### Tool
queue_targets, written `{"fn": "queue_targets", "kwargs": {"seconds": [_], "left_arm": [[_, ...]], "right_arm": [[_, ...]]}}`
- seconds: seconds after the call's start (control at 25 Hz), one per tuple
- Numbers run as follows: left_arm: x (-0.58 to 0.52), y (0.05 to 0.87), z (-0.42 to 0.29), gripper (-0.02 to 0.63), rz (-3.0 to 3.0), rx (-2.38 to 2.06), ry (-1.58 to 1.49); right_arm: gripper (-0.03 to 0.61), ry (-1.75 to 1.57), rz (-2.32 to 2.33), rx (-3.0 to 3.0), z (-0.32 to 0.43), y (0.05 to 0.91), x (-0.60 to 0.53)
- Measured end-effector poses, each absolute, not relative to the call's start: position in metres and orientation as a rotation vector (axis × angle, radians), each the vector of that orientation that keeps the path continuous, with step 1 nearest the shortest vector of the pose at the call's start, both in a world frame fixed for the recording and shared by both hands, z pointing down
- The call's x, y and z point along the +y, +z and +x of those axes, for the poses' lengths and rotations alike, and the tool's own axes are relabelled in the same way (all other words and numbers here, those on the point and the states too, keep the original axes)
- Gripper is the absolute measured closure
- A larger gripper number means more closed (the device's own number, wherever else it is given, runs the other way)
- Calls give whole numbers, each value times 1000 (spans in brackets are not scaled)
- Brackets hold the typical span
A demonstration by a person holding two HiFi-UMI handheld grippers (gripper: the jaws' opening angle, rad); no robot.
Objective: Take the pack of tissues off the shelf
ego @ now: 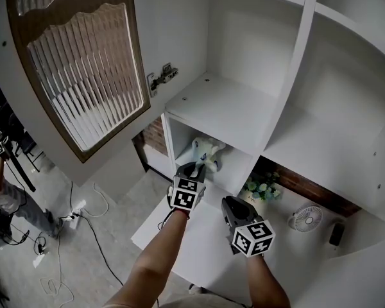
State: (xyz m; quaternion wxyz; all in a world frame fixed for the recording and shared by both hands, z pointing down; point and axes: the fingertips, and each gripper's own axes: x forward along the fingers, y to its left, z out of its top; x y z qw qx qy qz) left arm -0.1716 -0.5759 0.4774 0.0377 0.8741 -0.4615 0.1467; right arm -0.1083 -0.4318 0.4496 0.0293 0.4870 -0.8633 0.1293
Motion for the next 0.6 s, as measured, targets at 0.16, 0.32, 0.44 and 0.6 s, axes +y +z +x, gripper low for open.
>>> {"fn": "queue_targets", "kwargs": {"seconds": [0.16,0.32,0.44,0.6], "left_arm": [[-569,473,-169,561,2682,-1425,421],[-563,467,-169,569,2677,-1438,366],[-559,460,-169,572,2676,-1447,328],[-550,451,-168,572,2672,-1462,287]], "right_arm": [[531,391,1501,-2663,-107,447,-430],[531,384,1498,-2667,-108,444,-425],[531,377,1495,-2673,-105,442,-422],[531,367,1487,-2689,-100,439,-418]]}}
